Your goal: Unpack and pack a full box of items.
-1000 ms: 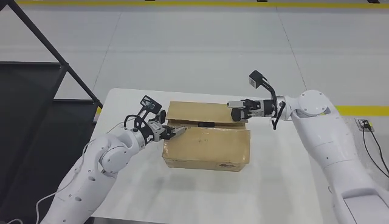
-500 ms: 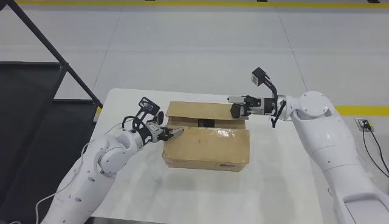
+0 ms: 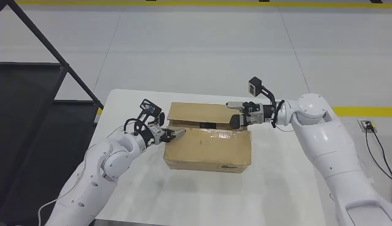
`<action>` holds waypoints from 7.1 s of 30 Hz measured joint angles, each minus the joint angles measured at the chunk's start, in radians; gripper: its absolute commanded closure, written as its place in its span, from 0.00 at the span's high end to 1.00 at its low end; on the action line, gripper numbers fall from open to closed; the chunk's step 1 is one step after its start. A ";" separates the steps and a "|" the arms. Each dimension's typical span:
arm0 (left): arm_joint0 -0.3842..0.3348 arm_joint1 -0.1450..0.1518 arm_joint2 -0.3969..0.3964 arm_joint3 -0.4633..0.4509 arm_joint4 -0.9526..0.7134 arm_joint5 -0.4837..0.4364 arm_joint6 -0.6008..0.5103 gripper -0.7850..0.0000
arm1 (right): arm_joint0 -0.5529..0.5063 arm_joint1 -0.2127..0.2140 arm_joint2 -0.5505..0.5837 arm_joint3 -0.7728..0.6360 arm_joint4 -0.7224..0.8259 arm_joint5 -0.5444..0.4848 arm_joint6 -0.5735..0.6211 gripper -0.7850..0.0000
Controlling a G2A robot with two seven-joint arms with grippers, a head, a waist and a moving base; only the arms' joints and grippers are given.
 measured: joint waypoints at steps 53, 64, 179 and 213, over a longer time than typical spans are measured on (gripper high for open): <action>0.010 -0.009 -0.020 0.292 0.112 -0.070 -0.039 1.00 | 0.111 -0.043 -0.119 0.175 -0.020 -0.121 0.038 1.00; -0.014 -0.037 -0.028 0.367 0.023 0.059 0.060 1.00 | 0.125 -0.050 -0.131 0.197 -0.017 -0.131 0.048 1.00; 0.222 -0.068 -0.298 0.244 -0.660 -0.429 0.173 0.00 | 0.148 -0.111 -0.193 0.242 0.000 -0.070 0.027 1.00; 0.419 -0.044 -0.559 -0.054 -0.569 -0.371 0.354 0.00 | 0.191 -0.142 -0.197 0.362 0.001 -0.114 0.016 1.00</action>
